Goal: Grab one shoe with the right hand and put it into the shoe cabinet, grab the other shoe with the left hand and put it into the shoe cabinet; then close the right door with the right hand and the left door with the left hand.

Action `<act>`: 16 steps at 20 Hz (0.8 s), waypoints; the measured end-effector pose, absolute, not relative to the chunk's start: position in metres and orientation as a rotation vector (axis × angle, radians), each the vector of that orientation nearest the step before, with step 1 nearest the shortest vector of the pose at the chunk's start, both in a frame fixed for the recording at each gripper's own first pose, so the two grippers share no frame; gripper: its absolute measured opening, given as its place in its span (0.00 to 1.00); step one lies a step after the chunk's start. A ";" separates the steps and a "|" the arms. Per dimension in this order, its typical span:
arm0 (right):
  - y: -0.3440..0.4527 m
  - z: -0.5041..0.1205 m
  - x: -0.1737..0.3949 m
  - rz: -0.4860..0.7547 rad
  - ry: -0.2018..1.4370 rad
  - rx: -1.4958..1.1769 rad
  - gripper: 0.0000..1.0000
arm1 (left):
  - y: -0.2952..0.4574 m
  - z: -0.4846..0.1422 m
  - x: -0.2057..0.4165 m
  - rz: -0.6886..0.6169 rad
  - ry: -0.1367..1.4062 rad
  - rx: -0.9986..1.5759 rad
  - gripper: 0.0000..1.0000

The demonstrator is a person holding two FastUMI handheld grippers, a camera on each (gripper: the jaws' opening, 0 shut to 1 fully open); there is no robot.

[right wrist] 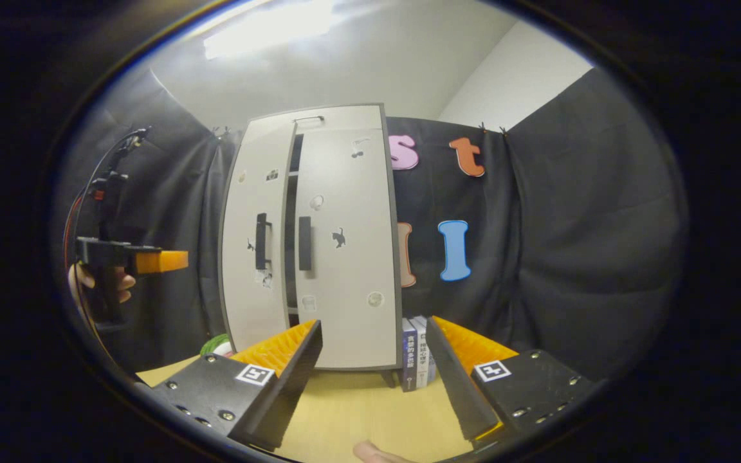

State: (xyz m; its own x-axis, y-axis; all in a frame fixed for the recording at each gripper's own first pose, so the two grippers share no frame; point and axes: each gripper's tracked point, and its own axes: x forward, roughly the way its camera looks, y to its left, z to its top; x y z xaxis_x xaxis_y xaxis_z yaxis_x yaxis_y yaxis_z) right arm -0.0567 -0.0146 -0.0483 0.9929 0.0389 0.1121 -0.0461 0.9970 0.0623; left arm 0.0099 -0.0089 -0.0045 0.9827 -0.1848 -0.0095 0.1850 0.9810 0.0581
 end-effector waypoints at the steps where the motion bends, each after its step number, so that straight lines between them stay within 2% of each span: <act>1: -0.014 -0.046 -0.059 0.046 -0.114 0.074 0.97 | -0.006 -0.008 0.004 -0.171 -0.002 0.053 0.98; 4: -0.012 -0.037 -0.061 0.050 -0.124 0.070 0.97 | -0.008 -0.020 -0.014 -0.165 0.006 0.010 0.98; 5: -0.010 -0.032 -0.060 0.054 -0.129 0.063 0.94 | -0.009 -0.023 -0.019 -0.169 0.017 -0.012 0.98; 6: -0.007 -0.025 -0.059 0.068 -0.134 0.055 0.97 | -0.008 -0.023 -0.021 -0.165 0.021 -0.027 0.98; 10: 0.017 -0.005 -0.059 0.148 -0.148 0.094 0.97 | 0.009 -0.017 -0.025 -0.097 0.007 -0.024 0.98; 16: 0.010 -0.010 -0.058 0.072 -0.125 0.048 0.93 | -0.004 -0.017 -0.045 -0.158 -0.011 -0.037 0.96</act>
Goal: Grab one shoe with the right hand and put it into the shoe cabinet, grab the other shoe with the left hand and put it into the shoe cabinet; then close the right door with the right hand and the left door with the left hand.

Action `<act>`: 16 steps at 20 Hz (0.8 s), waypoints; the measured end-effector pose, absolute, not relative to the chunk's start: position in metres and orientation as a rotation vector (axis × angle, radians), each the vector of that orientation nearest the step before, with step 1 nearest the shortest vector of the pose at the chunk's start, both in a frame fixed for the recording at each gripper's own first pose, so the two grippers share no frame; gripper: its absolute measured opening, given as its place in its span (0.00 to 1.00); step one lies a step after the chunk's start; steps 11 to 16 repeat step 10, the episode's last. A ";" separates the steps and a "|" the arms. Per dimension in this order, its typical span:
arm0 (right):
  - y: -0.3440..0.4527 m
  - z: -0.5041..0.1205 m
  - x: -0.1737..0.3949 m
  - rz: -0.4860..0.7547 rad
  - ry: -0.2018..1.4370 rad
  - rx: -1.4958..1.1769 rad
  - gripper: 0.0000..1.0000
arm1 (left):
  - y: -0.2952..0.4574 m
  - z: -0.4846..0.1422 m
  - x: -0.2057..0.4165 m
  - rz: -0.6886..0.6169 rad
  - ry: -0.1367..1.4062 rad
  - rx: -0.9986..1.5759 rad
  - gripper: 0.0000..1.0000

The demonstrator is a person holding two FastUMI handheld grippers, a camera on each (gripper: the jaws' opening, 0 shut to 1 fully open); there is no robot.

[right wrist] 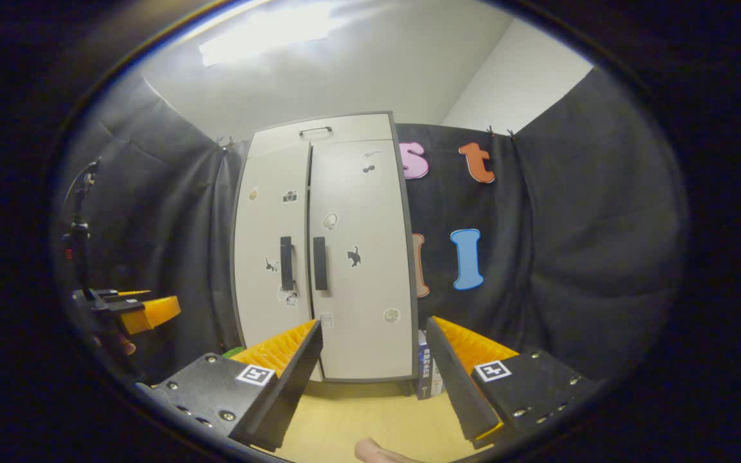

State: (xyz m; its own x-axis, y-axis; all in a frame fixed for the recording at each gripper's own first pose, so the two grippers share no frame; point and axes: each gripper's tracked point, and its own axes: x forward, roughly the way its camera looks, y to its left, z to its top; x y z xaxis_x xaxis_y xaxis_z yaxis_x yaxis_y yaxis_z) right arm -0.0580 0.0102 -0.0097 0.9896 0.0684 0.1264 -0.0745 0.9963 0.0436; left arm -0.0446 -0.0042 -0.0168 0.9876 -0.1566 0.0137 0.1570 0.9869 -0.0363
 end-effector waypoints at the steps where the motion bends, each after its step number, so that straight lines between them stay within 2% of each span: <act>1: 0.012 -0.010 -0.060 0.073 -0.129 0.044 0.97 | -0.005 -0.019 -0.047 -0.167 -0.007 -0.048 0.94; 2: 0.015 -0.010 -0.063 0.078 -0.132 0.043 0.94 | -0.009 -0.021 -0.048 -0.183 -0.006 -0.074 0.96; 5: 0.018 -0.007 -0.070 0.091 -0.144 0.031 0.94 | -0.021 -0.030 -0.050 -0.228 0.016 -0.097 0.96; 6: 0.017 -0.007 -0.072 0.089 -0.148 0.025 0.97 | -0.021 -0.034 -0.049 -0.225 0.028 -0.091 0.96; 16: 0.017 -0.006 -0.077 0.095 -0.156 0.031 0.97 | -0.026 -0.039 -0.049 -0.238 0.055 -0.093 0.97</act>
